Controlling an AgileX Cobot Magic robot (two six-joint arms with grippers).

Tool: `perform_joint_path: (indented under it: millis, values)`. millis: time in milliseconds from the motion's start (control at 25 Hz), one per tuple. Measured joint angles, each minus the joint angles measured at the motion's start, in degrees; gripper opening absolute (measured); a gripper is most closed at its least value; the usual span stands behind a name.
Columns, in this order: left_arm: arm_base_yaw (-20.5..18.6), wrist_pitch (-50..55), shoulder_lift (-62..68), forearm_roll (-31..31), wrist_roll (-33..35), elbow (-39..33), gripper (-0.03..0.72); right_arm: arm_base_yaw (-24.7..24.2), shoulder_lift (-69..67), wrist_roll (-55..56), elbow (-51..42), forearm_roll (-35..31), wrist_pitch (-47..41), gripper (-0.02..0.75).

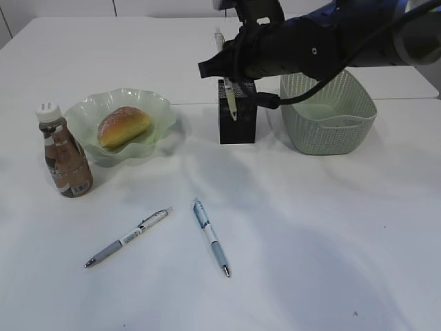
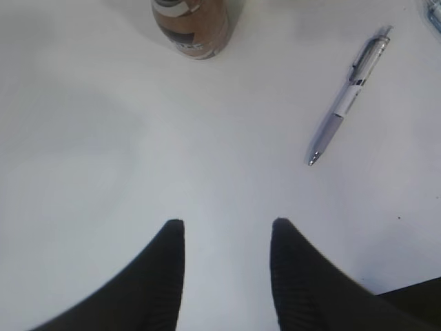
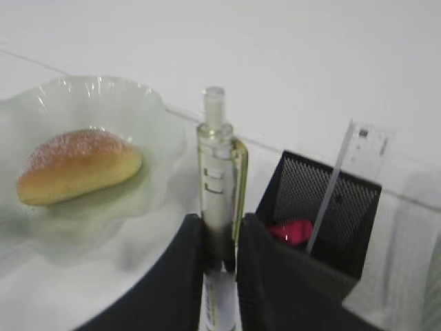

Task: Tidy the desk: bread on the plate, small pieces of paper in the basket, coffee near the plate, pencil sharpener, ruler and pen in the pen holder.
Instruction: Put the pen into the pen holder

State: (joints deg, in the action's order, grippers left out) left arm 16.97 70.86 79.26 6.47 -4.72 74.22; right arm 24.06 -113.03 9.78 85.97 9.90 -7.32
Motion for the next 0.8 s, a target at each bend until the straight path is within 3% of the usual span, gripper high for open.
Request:
perform_joint_path:
  millis: [360, 640, 800]
  values:
    - [0.0, 0.0, 0.0, 0.0, 0.0, 0.0, 0.286, -2.4, -1.7, 0.0, 0.0, 2.3, 10.1, 0.120]
    - [0.0, 0.0, 0.0, 0.0, 0.0, 0.0, 0.286, -3.8, -4.7, 0.0, -0.1, 2.3, 25.8, 0.119]
    - [0.0, 0.0, 0.0, 0.0, 0.0, 0.0, 0.286, -3.8, -6.4, -1.3, -0.1, 2.1, 30.5, 0.119]
